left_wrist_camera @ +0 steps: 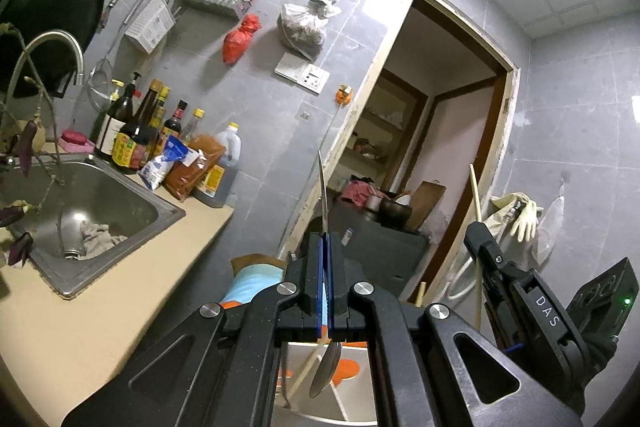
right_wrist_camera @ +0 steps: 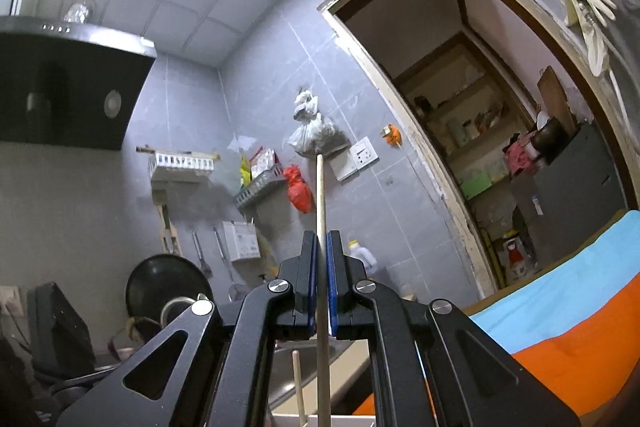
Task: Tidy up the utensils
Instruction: 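Lower the knife and chopstick into the holder with both tools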
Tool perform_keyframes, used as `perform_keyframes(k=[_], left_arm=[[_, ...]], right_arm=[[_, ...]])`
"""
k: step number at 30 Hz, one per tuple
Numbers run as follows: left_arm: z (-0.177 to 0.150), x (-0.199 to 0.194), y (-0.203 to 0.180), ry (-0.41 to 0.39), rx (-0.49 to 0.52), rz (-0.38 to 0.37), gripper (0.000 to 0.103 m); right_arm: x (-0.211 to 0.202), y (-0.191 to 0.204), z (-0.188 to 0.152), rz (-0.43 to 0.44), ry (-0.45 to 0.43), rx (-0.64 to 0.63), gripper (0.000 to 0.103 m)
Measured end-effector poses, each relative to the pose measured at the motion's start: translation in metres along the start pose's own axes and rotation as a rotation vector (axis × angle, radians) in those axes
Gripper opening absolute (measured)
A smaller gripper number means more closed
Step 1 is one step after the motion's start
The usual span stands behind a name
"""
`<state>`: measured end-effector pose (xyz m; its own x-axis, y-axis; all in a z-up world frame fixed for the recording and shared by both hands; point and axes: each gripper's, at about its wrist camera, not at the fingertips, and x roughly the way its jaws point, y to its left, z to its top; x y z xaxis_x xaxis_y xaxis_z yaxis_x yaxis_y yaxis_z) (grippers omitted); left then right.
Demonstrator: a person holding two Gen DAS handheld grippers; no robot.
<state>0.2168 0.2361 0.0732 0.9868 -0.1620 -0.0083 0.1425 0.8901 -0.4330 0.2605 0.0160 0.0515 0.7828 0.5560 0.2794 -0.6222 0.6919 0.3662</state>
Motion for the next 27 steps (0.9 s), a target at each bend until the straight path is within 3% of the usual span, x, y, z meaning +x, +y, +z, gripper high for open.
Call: perform_keyframes(k=[12,27], left_arm=[[-0.005,0.002,0.021,-0.008,-0.068,-0.028,0.000],[-0.004,-0.003,0.029,-0.029,-0.121,-0.064,0.000]], right_arm=[[0.006,-0.004,-0.015,-0.037,0.022,-0.025,0.003],[-0.002,0.005,-0.015,-0.080,-0.067,-0.098,0.003]])
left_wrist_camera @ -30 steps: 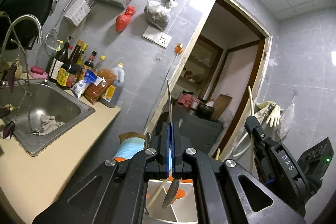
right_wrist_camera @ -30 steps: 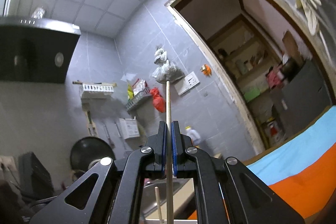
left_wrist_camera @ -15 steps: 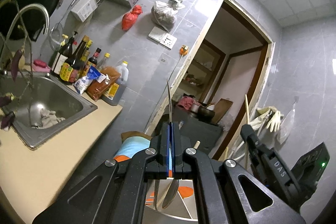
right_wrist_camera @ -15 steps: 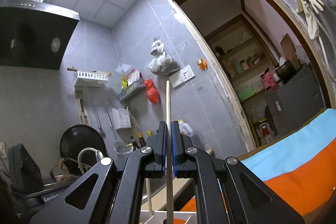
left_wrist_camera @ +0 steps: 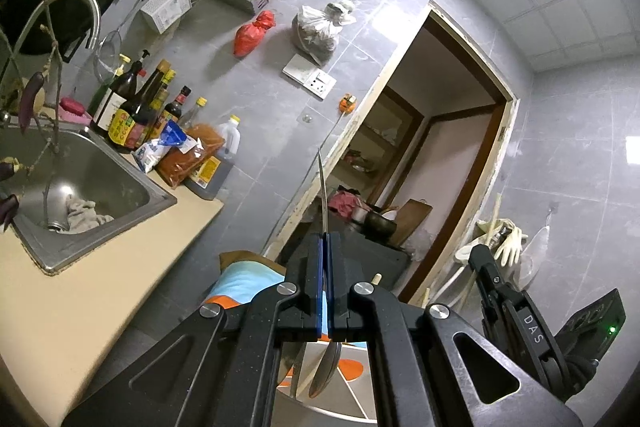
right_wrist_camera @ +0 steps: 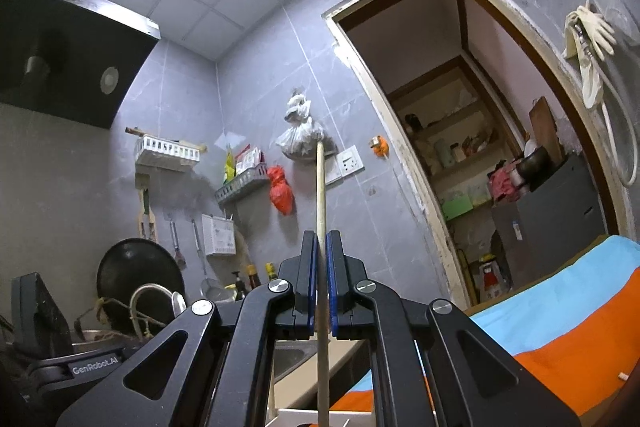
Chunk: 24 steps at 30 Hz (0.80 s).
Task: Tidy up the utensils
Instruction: 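Lower the knife and chopstick into the holder with both tools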
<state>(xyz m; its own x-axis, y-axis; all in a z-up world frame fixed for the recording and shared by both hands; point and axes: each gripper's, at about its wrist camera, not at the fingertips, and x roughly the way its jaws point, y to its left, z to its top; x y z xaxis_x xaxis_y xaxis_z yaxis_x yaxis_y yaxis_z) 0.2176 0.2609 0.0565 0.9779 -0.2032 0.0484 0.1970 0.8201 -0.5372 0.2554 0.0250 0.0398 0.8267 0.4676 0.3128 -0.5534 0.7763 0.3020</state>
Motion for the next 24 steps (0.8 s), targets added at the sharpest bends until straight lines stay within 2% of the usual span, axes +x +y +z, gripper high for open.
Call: perform_keyframes(k=[5,11,24], left_arm=[[-0.002,0.001,0.001,0.011,0.000,0.005,0.000],[-0.007,0.000,-0.005,0.019,0.048,0.022,0.000],[-0.015,0.001,-0.015,0.054,0.119,-0.003,0.002]], right_arm=[[0.004,-0.001,-0.002,-0.012,0.021,-0.001,0.003],[0.007,0.000,-0.008,-0.029,0.075,-0.015,0.003],[0.003,0.003,-0.010,-0.027,0.127,-0.040,0.005]])
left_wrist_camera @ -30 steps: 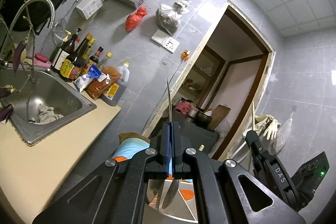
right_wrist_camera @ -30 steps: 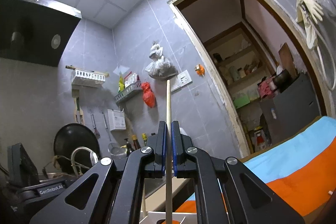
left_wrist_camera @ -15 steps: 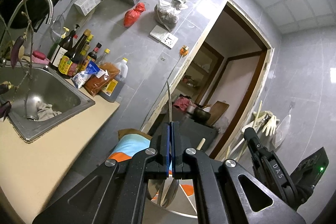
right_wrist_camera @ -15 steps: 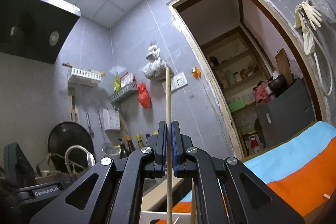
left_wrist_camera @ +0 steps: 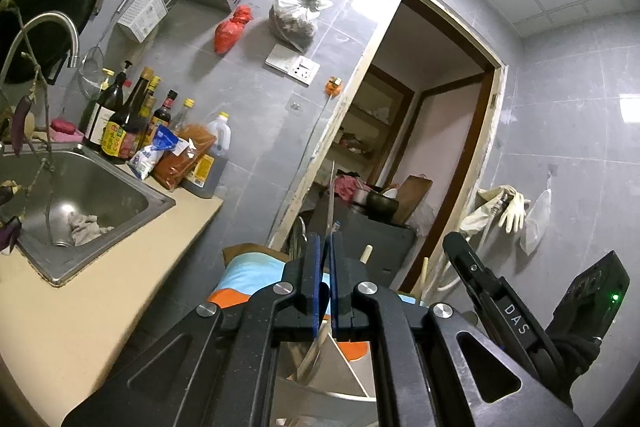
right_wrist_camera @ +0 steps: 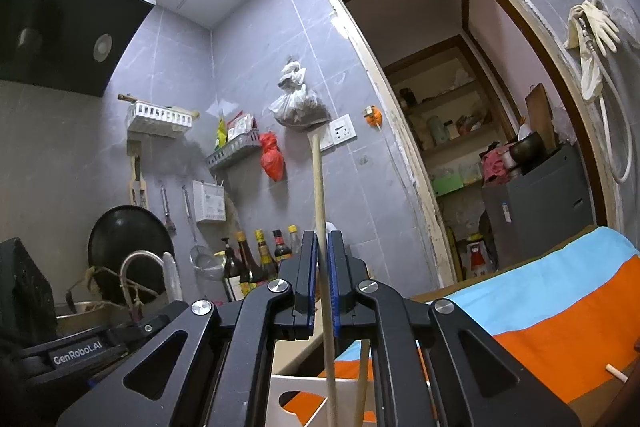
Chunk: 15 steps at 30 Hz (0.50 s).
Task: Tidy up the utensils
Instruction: 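Lower the knife and chopstick into the holder with both tools, then open both tools and move them back toward the spoon and chopstick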
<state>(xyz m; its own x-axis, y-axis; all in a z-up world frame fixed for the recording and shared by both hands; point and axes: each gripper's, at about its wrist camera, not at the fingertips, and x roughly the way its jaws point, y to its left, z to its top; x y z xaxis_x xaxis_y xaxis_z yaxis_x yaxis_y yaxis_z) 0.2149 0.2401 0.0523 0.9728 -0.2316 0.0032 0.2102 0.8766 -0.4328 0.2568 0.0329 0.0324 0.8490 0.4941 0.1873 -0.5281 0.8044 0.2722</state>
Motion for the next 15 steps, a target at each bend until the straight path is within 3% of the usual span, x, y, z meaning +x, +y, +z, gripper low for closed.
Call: perform_keyframes(k=[6,9,15], left_arm=[[0.000,-0.002,0.003,0.003,-0.013,-0.016,0.007],[0.001,-0.003,0.003,0.006,-0.016,-0.023,0.014],[0.004,-0.005,-0.009,0.019,0.008,-0.034,0.038]], right_arm=[[-0.003,0.000,0.003,0.004,-0.012,0.004,0.011],[-0.006,0.000,0.006,0.009,-0.015,0.005,0.020],[-0.014,-0.003,0.019,-0.001,-0.007,-0.013,0.027]])
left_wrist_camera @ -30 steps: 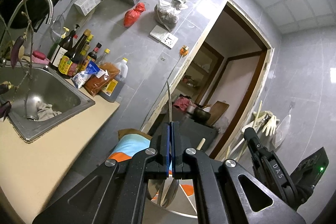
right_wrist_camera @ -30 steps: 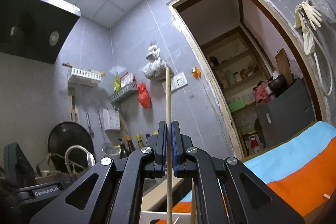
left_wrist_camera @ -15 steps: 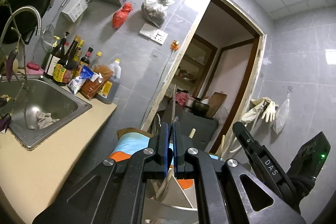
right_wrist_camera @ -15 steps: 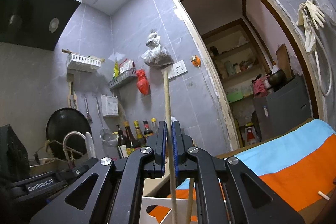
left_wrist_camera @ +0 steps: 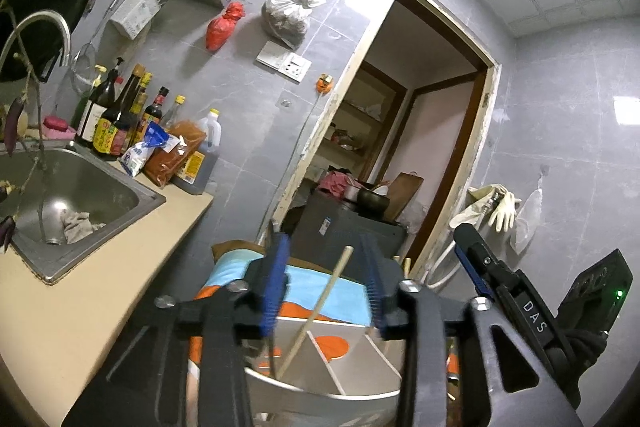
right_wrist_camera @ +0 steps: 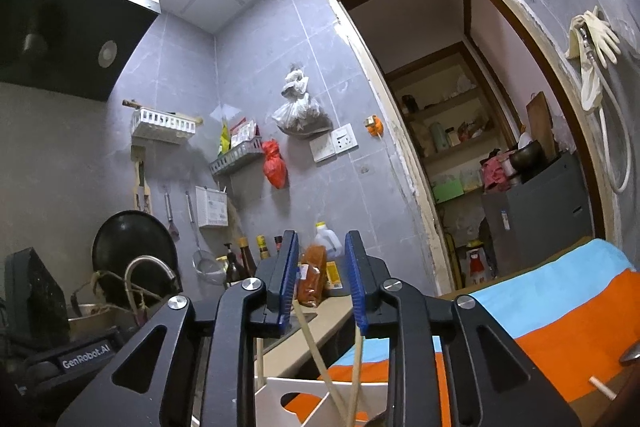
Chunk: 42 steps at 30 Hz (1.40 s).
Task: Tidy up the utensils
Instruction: 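Open both tools and move them back toward the spoon and chopstick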
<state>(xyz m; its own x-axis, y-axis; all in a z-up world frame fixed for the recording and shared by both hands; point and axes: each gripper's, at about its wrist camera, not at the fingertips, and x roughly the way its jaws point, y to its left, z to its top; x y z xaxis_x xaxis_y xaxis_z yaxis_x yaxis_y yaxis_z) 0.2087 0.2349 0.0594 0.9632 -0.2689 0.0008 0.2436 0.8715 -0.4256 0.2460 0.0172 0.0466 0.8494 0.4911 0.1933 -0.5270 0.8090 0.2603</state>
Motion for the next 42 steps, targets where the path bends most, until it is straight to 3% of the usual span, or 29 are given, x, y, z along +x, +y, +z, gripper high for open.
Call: perform_keyframes(k=[5,9,11,20,29,42], left_arm=[[-0.001,0.001,-0.026,0.034,0.082,0.021,0.064],[-0.007,0.002,-0.052,0.079,0.155,0.043,0.078],[-0.010,0.001,-0.067,0.092,0.199,0.058,0.087],[-0.024,-0.001,-0.126,0.124,0.289,0.062,0.096],[-0.062,0.007,-0.180,0.157,0.342,0.036,0.097],[-0.123,0.057,-0.207,0.353,0.321,0.007,0.097]], right_arm=[[-0.017,-0.011,0.013,-0.020,0.024,0.010,0.050],[-0.041,-0.028,0.029,-0.042,0.031,0.014,0.062],[-0.053,-0.037,0.037,-0.055,0.039,0.018,0.073],[-0.118,-0.079,0.074,-0.117,0.085,-0.054,0.102],[-0.167,-0.114,0.085,-0.171,0.127,-0.149,0.103],[-0.183,-0.170,0.068,-0.232,0.268,-0.188,0.103]])
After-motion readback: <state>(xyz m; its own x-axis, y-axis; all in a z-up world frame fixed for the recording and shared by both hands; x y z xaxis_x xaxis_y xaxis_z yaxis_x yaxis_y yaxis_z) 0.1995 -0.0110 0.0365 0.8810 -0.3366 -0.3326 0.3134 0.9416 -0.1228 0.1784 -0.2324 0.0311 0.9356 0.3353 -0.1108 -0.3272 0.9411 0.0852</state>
